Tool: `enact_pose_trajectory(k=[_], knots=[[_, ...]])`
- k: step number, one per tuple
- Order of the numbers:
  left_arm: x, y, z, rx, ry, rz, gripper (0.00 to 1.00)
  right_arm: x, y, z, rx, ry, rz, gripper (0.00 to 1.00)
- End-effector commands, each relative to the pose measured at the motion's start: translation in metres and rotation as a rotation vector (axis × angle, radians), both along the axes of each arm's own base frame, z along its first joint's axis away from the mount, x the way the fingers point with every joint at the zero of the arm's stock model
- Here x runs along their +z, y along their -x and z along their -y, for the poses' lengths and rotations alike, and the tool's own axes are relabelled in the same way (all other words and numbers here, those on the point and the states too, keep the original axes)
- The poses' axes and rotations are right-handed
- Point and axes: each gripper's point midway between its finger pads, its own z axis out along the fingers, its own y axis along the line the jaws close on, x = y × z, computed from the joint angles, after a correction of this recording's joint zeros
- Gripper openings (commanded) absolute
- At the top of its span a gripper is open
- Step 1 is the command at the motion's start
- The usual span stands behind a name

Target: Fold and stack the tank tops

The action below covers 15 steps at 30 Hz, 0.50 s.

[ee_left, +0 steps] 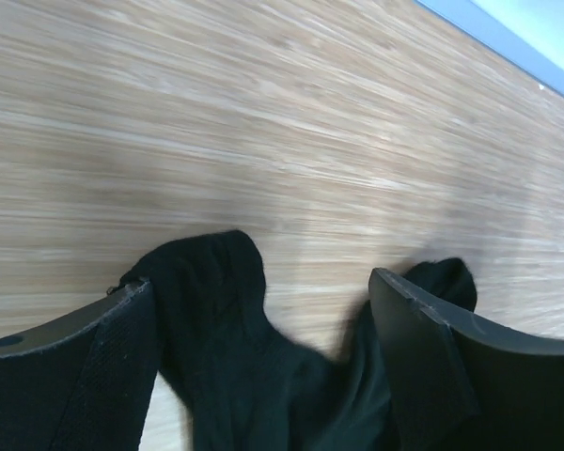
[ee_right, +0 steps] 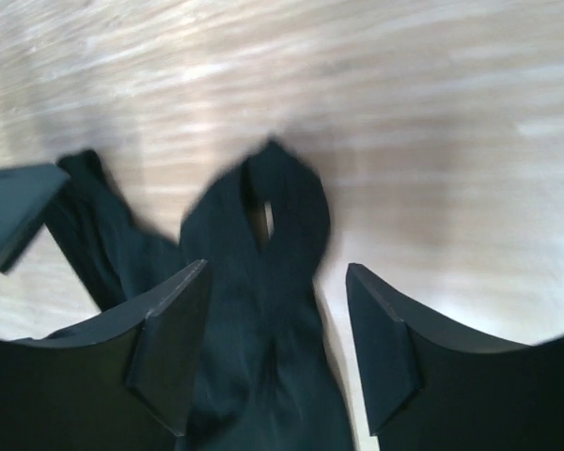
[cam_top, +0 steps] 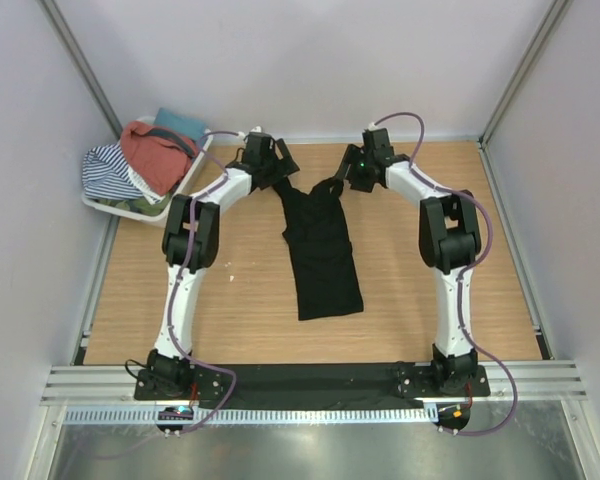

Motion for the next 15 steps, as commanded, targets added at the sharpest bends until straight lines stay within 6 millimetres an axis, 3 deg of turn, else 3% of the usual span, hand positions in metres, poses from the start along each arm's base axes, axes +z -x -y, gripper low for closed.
enact_pose_trajectory(k=[1,3,4,6,7,8,9,10,11,12,13,15], knots=[[0.077,0.004,-0.007,-0.037,-0.050,0.104,0.86,0.078,0.009,0.007,0.011,0.015,0.144,0.66],[0.079,0.012,-0.010,-0.052,-0.076,0.093,0.87,0.073,0.026,0.012,0.026,0.042,0.113,0.68],[0.085,0.017,-0.010,-0.059,-0.082,0.091,0.88,0.084,0.034,0.014,0.031,0.044,0.119,0.67],[0.083,0.028,-0.011,-0.075,-0.111,0.060,0.88,0.070,0.059,0.019,0.050,0.055,0.075,0.67],[0.087,0.033,-0.008,-0.097,-0.129,0.067,0.88,0.088,0.067,0.019,0.052,0.038,0.113,0.67],[0.086,0.036,-0.007,-0.106,-0.140,0.061,0.88,0.069,0.085,0.023,0.058,0.045,0.066,0.67],[0.084,0.038,-0.005,-0.114,-0.147,0.057,0.88,0.067,0.094,0.024,0.064,0.037,0.058,0.67],[0.079,0.039,-0.004,-0.123,-0.141,0.046,0.89,0.081,0.102,0.025,0.067,0.025,0.090,0.67],[0.075,0.037,-0.002,-0.129,-0.139,0.041,0.89,0.065,0.120,0.025,0.083,0.021,0.046,0.66],[0.072,0.036,-0.002,-0.132,-0.140,0.034,0.89,0.065,0.128,0.026,0.086,0.018,0.045,0.66],[0.052,0.040,-0.003,-0.133,-0.155,-0.024,0.87,0.075,0.137,0.027,0.090,0.012,0.065,0.66],[0.055,0.043,-0.003,-0.132,-0.163,-0.040,0.83,0.066,0.160,0.029,0.101,0.022,0.042,0.63]])
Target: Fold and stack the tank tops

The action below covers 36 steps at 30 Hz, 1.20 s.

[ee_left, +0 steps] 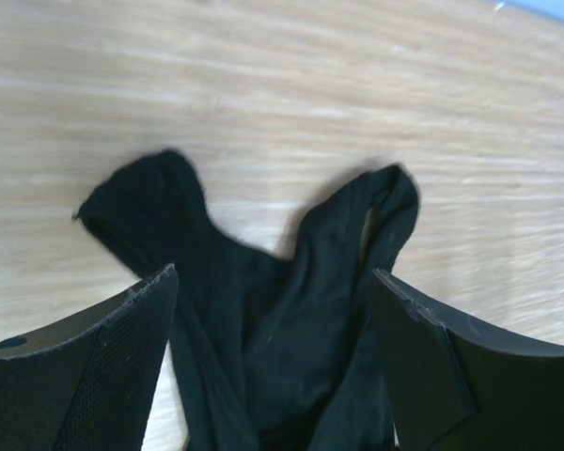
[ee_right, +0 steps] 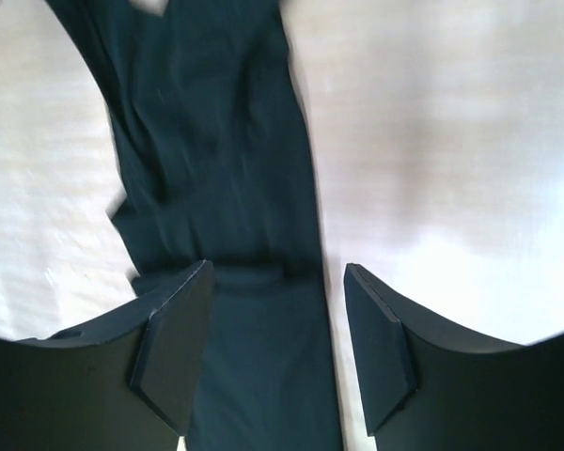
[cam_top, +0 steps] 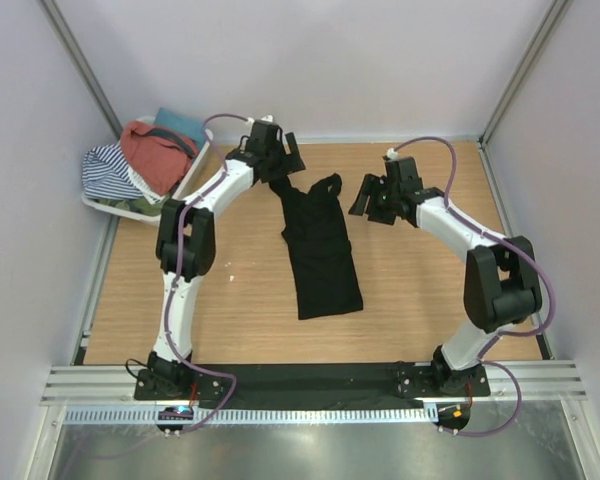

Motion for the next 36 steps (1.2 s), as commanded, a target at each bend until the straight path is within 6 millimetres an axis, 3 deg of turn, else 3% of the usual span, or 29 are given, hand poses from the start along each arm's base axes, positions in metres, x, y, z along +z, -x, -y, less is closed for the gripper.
enact_pose_trajectory(k=[1,4,5,7,8,9,10,11,12,13,14,15,16,18,19,23,26,33,36], knots=[[-0.004,0.010,-0.005,-0.015,-0.031,-0.044,0.82,0.008,0.030,-0.004,0.048,-0.004,0.022,0.63],[0.013,0.037,-0.010,0.009,-0.036,-0.007,0.82,0.006,0.059,0.000,0.069,0.002,0.003,0.60],[0.021,0.059,-0.012,-0.001,-0.037,-0.011,0.82,0.004,0.071,0.001,0.081,0.000,-0.005,0.60],[0.023,0.081,-0.017,0.013,-0.051,-0.024,0.82,0.000,0.090,0.000,0.110,-0.001,-0.019,0.60],[0.027,0.109,-0.017,0.006,-0.055,-0.033,0.82,-0.003,0.105,0.003,0.117,-0.001,-0.020,0.60],[0.025,0.124,-0.017,0.005,-0.066,-0.039,0.82,-0.007,0.114,0.003,0.127,-0.001,-0.028,0.60],[0.028,0.138,-0.017,0.002,-0.070,-0.031,0.82,-0.021,0.130,0.006,0.138,0.003,-0.063,0.60],[0.006,0.169,-0.012,-0.025,-0.096,-0.081,0.81,-0.024,0.138,0.008,0.140,-0.001,-0.073,0.60],[0.023,0.184,-0.013,-0.025,-0.081,-0.048,0.81,-0.022,0.147,0.008,0.150,-0.012,-0.067,0.60],[0.019,0.198,-0.011,-0.035,-0.085,-0.051,0.81,-0.033,0.162,0.006,0.167,-0.016,-0.099,0.59],[-0.003,0.229,-0.006,-0.063,-0.107,-0.096,0.81,-0.036,0.170,0.002,0.178,-0.030,-0.114,0.59],[0.007,0.242,-0.005,-0.066,-0.092,-0.068,0.81,-0.037,0.178,-0.001,0.191,-0.035,-0.116,0.59],[-0.015,0.264,-0.008,-0.081,-0.117,-0.110,0.80,-0.045,0.190,-0.006,0.215,-0.028,-0.140,0.58],[-0.022,0.296,0.005,-0.120,-0.087,-0.130,0.78,-0.050,0.200,-0.010,0.221,-0.022,-0.156,0.56],[-0.038,0.318,0.006,-0.145,-0.101,-0.164,0.77,-0.056,0.208,-0.015,0.243,-0.014,-0.171,0.55],[-0.053,0.355,0.009,-0.161,-0.095,-0.177,0.74,-0.064,0.215,-0.015,0.241,-0.010,-0.175,0.51],[-0.061,0.368,0.008,-0.163,-0.101,-0.182,0.71,-0.072,0.219,-0.011,0.233,0.008,-0.186,0.50],[-0.077,0.373,0.009,-0.193,-0.113,-0.188,0.61,-0.088,0.225,-0.014,0.244,0.022,-0.204,0.42],[-0.079,0.375,0.014,-0.222,-0.091,-0.182,0.56,-0.090,0.227,-0.015,0.252,0.019,-0.208,0.29]])
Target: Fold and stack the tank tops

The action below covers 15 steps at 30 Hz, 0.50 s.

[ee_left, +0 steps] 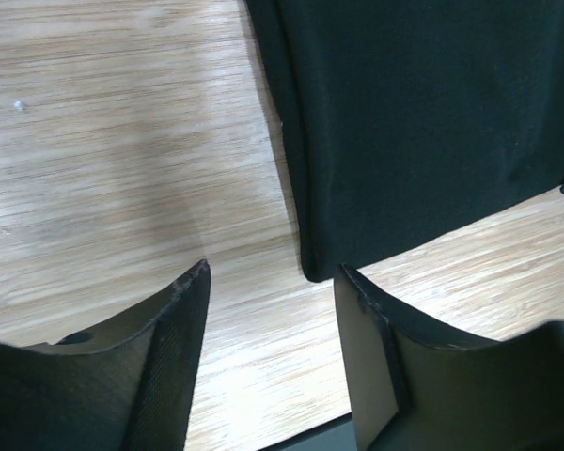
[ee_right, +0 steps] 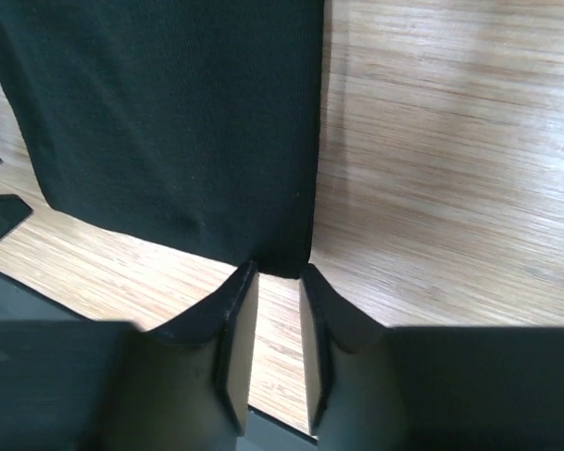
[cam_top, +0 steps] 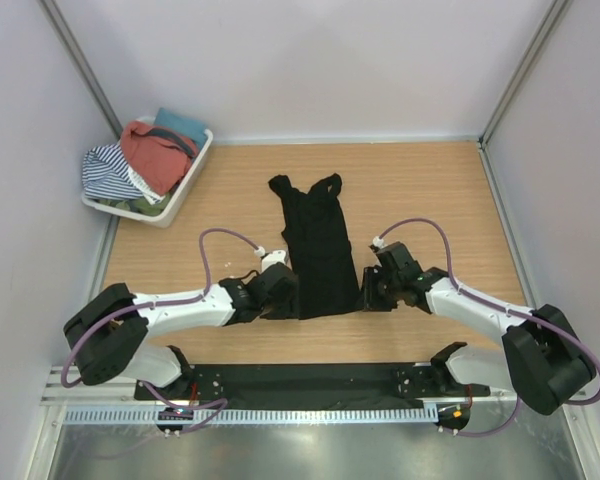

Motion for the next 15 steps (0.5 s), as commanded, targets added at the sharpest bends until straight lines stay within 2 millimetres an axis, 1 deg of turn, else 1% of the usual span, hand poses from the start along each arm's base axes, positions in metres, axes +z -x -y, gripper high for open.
enact_pose_trajectory(k=[1,5,6,7,10,11,15], knots=[[0.010,-0.007,0.015,-0.015,0.076,0.051,0.55,0.002,-0.007,-0.006,-0.005,-0.021,0.033,0.27],[0.005,-0.005,0.021,-0.045,0.079,0.039,0.54,0.002,-0.002,-0.011,0.007,-0.029,0.026,0.22],[0.004,-0.005,0.023,-0.053,0.081,0.037,0.54,0.002,-0.002,-0.012,0.008,-0.033,0.027,0.17],[0.001,-0.003,0.022,-0.056,0.079,0.032,0.54,0.001,0.000,-0.013,0.013,-0.031,0.021,0.14],[-0.001,-0.001,0.027,-0.077,0.091,0.019,0.49,0.001,0.003,-0.015,0.014,-0.036,0.021,0.03],[-0.002,0.000,0.028,-0.079,0.094,0.017,0.48,0.001,0.003,-0.016,0.017,-0.036,0.024,0.01],[-0.005,0.001,0.029,-0.082,0.096,0.007,0.46,0.002,0.006,-0.017,0.012,-0.041,0.025,0.01]])
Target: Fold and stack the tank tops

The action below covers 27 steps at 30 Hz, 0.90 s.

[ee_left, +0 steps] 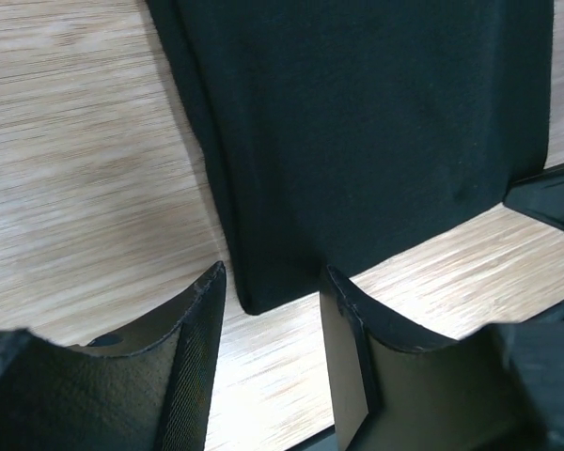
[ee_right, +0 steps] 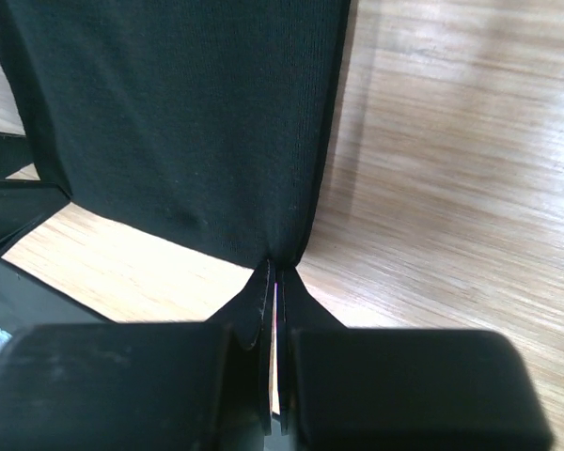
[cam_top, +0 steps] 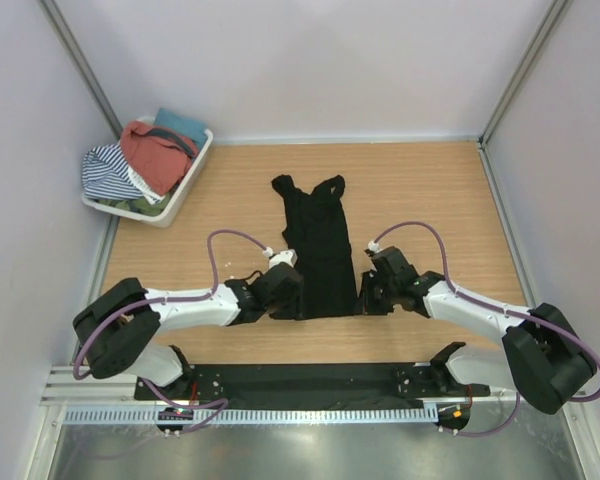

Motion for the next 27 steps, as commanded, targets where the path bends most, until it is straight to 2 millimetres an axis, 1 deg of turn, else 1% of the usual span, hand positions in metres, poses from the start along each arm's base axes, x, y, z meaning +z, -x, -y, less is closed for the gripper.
enact_pose_trajectory(k=[1,4,5,7,9,12,15,19,27], knots=[[0.000,0.001,0.007,-0.023,0.027,0.009,0.46,0.005,-0.003,-0.006,-0.009,-0.026,0.027,0.01],[-0.002,0.002,0.006,-0.020,0.029,0.006,0.43,0.005,0.000,-0.008,-0.001,-0.027,0.024,0.01],[-0.003,0.004,0.006,-0.022,0.029,0.000,0.40,0.006,0.001,-0.009,0.000,-0.026,0.024,0.01],[-0.005,0.005,0.003,-0.019,0.021,-0.005,0.38,0.004,0.001,-0.007,-0.006,-0.017,0.022,0.01],[-0.008,0.008,-0.002,-0.002,0.010,-0.013,0.38,0.002,0.002,-0.006,-0.013,-0.012,0.019,0.01],[-0.011,0.013,-0.011,0.008,0.008,-0.019,0.40,0.001,0.001,-0.005,-0.018,-0.008,0.021,0.01],[-0.011,0.018,-0.018,0.016,0.013,-0.023,0.40,0.000,0.001,-0.004,-0.022,-0.006,0.019,0.01],[-0.011,0.021,-0.017,0.005,0.020,-0.034,0.41,0.000,0.001,-0.005,-0.021,-0.005,0.021,0.01],[-0.020,0.021,-0.010,-0.012,0.009,-0.055,0.33,0.001,0.002,-0.005,-0.024,-0.009,0.015,0.01]])
